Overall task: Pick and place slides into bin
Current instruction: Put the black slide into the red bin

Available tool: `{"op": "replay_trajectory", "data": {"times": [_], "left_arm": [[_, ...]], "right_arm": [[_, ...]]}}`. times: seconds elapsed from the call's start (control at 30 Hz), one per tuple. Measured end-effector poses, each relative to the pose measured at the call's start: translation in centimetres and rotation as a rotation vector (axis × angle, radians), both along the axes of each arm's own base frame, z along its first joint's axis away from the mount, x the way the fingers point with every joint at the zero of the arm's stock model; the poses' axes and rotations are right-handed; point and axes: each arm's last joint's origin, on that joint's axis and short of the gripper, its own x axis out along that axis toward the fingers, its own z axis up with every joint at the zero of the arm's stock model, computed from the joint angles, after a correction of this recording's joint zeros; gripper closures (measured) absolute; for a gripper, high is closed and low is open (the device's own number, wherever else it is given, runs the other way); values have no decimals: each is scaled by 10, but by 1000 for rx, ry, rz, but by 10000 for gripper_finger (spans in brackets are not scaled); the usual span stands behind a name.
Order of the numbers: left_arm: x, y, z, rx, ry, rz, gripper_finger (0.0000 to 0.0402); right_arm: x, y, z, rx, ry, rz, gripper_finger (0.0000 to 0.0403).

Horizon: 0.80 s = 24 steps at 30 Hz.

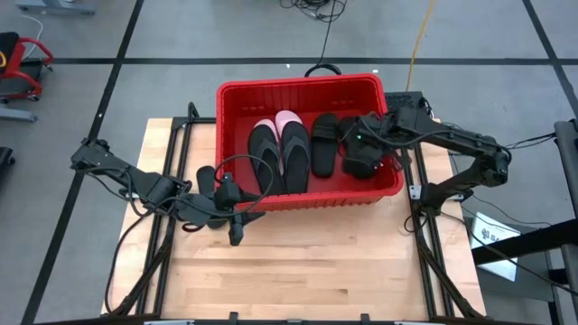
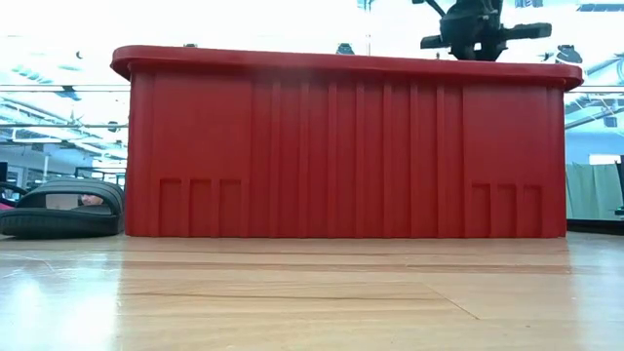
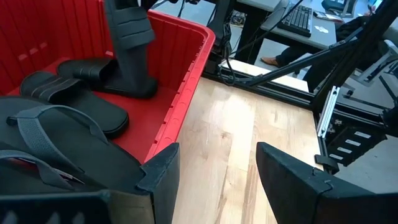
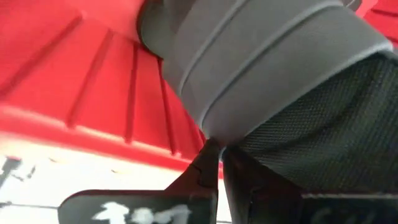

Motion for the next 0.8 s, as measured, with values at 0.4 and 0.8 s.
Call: {"op": "replay_trajectory", "data": {"times": [0.4, 0.8], "left_arm": [[0, 0, 0, 5, 2, -3, 197], [0, -3, -1, 7, 19, -72, 197]], "right_arm": [[26, -23, -28, -53, 234, 85, 403], [28, -50, -32, -75, 210, 88, 399]]}}
